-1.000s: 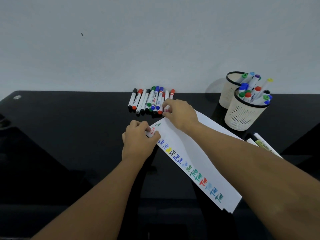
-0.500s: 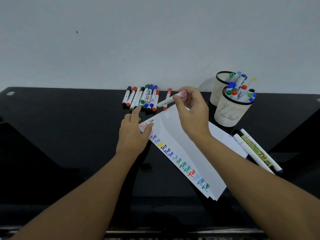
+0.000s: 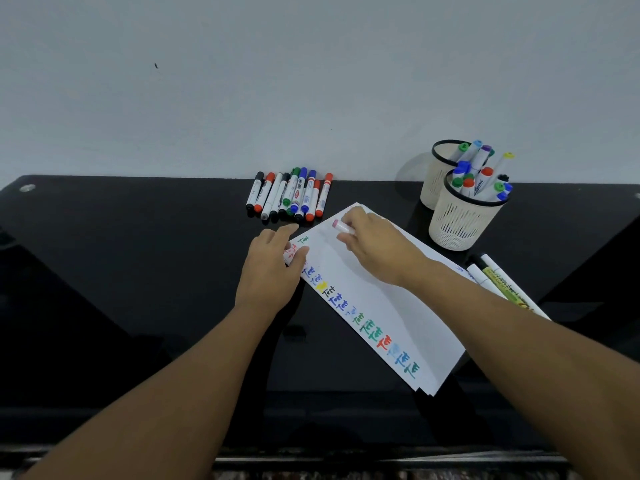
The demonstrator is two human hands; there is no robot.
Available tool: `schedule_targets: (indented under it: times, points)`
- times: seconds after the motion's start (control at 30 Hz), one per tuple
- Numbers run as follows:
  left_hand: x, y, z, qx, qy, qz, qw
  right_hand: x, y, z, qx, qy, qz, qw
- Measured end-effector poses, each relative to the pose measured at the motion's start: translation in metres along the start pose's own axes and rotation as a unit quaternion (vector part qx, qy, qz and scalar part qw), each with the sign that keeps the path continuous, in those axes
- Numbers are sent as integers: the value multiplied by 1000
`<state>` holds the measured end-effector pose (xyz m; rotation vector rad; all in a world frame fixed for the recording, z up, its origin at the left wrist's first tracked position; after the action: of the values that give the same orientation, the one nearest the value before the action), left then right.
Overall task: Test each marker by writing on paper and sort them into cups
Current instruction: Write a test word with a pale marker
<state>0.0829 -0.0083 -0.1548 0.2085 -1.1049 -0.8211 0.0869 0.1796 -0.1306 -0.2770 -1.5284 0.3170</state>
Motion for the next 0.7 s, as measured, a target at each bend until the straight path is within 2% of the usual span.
schedule_targets:
  times: [0.13,0.27,0.5,0.7]
  points:
    - [-1,2,-1,-13,1,-2,1000,-6,1,5,1,-16,-70,997]
    - [-3,7,-1,-39,-8,7,999,-18,-1,5,-7,-58,-75,995]
    - [-9,17,1,-100,-37,22,994,-28,-13,2,45,-79,-139,986]
    - [-9,22,1,-128,-41,31,990,-20,-15,-1,65,-36,-170,983]
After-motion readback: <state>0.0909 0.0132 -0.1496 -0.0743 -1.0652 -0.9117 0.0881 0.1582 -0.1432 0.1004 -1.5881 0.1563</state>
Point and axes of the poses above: each hand's wrist, its own z-axis towards the middle knuckle, its own x-axis out of the back of the hand, y = z × x, the point moved 9 cm from there along z, towards the middle knuckle, and after that the axes turned 12 degrees about -x, right-handed, at the moved point
